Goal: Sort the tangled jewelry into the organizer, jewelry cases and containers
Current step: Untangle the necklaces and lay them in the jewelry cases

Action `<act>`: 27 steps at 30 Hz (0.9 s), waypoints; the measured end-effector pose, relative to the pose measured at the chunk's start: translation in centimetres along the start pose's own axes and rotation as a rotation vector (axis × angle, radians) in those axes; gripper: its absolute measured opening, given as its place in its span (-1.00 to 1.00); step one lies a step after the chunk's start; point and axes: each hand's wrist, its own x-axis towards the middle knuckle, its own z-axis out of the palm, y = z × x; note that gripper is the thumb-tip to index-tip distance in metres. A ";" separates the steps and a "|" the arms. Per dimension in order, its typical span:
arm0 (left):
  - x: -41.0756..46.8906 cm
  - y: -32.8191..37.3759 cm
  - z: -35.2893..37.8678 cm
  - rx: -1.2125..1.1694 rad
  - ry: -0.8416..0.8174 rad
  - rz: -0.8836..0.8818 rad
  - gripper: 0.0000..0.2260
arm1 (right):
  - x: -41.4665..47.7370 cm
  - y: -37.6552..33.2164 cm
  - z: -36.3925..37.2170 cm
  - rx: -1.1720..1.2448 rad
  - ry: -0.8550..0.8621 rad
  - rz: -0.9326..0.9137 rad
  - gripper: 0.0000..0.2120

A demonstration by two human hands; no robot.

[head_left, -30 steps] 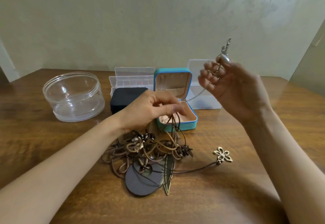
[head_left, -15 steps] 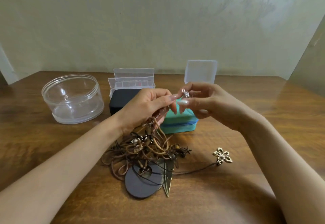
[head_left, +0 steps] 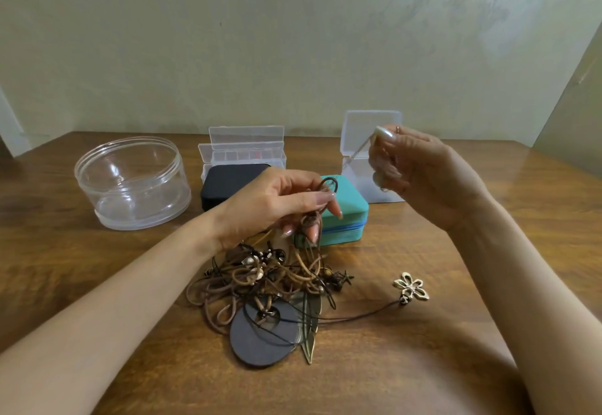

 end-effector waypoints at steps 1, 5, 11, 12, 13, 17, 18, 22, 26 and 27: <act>0.0 -0.1 0.0 0.005 -0.008 -0.007 -0.79 | 0.1 0.1 -0.1 0.007 -0.017 -0.005 -0.77; 0.0 -0.3 0.0 0.000 -0.013 -0.048 -0.80 | 0.2 0.3 -0.5 0.045 -0.004 -0.019 -0.72; 0.0 -0.5 -0.1 0.036 -0.063 -0.091 -0.80 | 0.0 0.1 -0.4 0.219 -0.052 -0.047 -0.81; 0.1 -0.5 -0.1 0.046 -0.057 -0.084 -0.80 | 0.0 0.1 -0.4 0.243 -0.037 -0.040 -0.81; 0.1 -0.6 -0.1 0.051 -0.042 -0.063 -0.80 | 0.0 0.0 -0.5 0.264 -0.020 -0.029 -0.82; 0.2 -0.7 -0.1 0.007 0.050 0.018 -0.81 | 0.0 0.0 -0.4 0.218 -0.071 0.069 -0.77; 0.3 -0.7 -0.1 -0.007 0.068 0.026 -0.81 | 0.0 0.0 -0.3 0.168 -0.106 0.099 -0.75; 0.4 -0.9 -0.3 -0.016 0.103 0.012 -0.86 | 0.0 0.3 -0.1 0.075 -0.149 0.153 -0.73; 0.2 -0.8 -0.2 0.030 0.084 0.007 -0.90 | 0.0 0.3 -0.1 0.098 -0.129 0.105 -0.76; 0.2 -0.8 -0.2 0.014 0.084 0.003 -0.91 | 0.0 0.3 -0.1 0.105 -0.126 0.082 -0.77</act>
